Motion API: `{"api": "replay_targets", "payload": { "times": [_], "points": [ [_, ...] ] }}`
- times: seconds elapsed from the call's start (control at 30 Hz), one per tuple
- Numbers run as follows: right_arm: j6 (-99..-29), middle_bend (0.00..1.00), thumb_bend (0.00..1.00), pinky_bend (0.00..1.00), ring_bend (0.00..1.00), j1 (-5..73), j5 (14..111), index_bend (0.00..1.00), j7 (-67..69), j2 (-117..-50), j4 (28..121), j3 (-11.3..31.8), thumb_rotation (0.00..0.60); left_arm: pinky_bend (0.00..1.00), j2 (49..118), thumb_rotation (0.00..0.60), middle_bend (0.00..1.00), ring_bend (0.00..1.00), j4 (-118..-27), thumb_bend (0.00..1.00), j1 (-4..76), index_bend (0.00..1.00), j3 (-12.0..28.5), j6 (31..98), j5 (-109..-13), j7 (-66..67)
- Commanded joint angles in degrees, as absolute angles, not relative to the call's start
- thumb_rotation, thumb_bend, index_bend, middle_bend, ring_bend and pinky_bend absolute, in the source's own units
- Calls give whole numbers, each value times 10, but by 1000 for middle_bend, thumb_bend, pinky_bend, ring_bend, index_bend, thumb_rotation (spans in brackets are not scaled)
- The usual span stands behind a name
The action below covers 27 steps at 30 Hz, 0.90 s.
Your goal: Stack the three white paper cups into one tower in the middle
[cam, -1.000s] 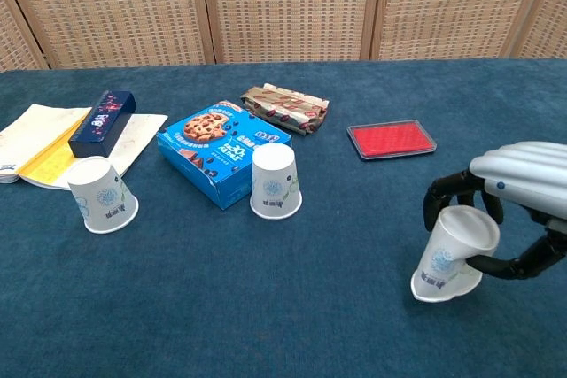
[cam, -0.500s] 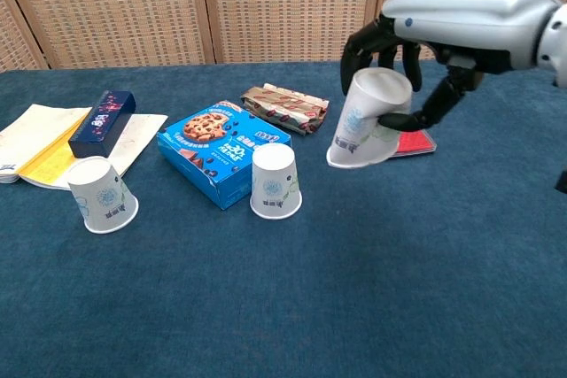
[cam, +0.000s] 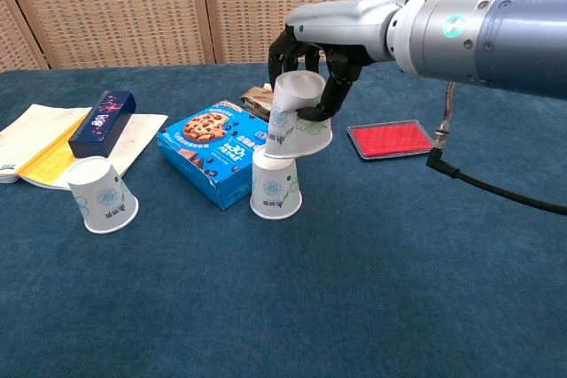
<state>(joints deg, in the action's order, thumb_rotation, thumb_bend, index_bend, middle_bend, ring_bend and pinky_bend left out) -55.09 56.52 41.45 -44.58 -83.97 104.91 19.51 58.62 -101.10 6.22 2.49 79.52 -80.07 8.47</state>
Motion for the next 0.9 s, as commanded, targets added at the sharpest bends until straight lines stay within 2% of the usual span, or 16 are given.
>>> {"api": "replay_targets", "payload": {
  "times": [0.03, 0.43, 0.47, 0.53, 0.57, 0.63, 0.7, 0.9],
  "points": [
    [-564, 485, 607, 536, 456, 584, 392, 445, -457, -852, 1039, 193, 600, 0, 586, 600, 0, 0, -1011, 0, 63, 0, 25, 794, -799, 84],
    [-607, 477, 598, 536, 453, 628, 336, 436, -480, -885, 1024, 176, 600, 0, 584, 600, 0, 0, -1009, 0, 66, 0, 25, 789, -794, 79],
    [-608, 453, 555, 535, 433, 631, 332, 416, -480, -886, 1024, 175, 600, 0, 584, 600, 0, 0, -1009, 0, 67, 0, 25, 789, -793, 78],
    [-604, 328, 352, 501, 342, 634, 316, 278, -480, -884, 1029, 173, 600, 0, 583, 600, 0, 0, -1009, 0, 67, 0, 25, 787, -793, 77],
    [-600, 216, 188, 437, 260, 636, 302, 159, -479, -882, 1033, 173, 600, 0, 583, 600, 0, 0, -1009, 0, 67, 0, 25, 787, -793, 77],
    [-595, 64, 22, 299, 143, 642, 280, 24, -475, -878, 1041, 176, 600, 0, 582, 600, 0, 0, -1009, 0, 67, 0, 24, 787, -793, 76],
    [-597, 7, 0, 211, 83, 645, 280, 0, -471, -876, 1043, 176, 600, 0, 582, 600, 0, 0, -1009, 0, 68, 0, 24, 787, -793, 75],
    [-608, 0, 0, 199, 66, 645, 293, 0, -457, -868, 1054, 169, 600, 0, 580, 600, 0, 0, -1010, 0, 67, 0, 22, 788, -796, 73]
  ]
}}
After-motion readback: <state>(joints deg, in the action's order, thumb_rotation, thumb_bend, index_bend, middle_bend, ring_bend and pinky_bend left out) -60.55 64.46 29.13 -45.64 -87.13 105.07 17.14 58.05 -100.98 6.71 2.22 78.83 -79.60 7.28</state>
